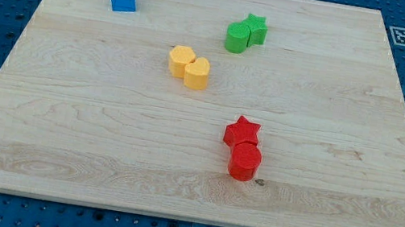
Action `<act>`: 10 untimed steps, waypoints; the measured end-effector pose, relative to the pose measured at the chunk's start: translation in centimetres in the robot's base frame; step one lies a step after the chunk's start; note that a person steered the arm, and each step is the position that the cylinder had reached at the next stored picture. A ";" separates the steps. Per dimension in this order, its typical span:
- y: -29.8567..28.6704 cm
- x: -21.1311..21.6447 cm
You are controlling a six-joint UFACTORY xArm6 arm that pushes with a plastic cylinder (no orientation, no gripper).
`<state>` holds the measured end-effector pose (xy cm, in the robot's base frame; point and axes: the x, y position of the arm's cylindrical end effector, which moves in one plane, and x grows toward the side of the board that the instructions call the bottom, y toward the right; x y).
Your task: Move blue blocks to the top left of the board
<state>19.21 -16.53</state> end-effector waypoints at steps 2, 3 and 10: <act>-2.9 0.0; -2.7 0.6; 0.6 9.3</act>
<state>28.54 -15.93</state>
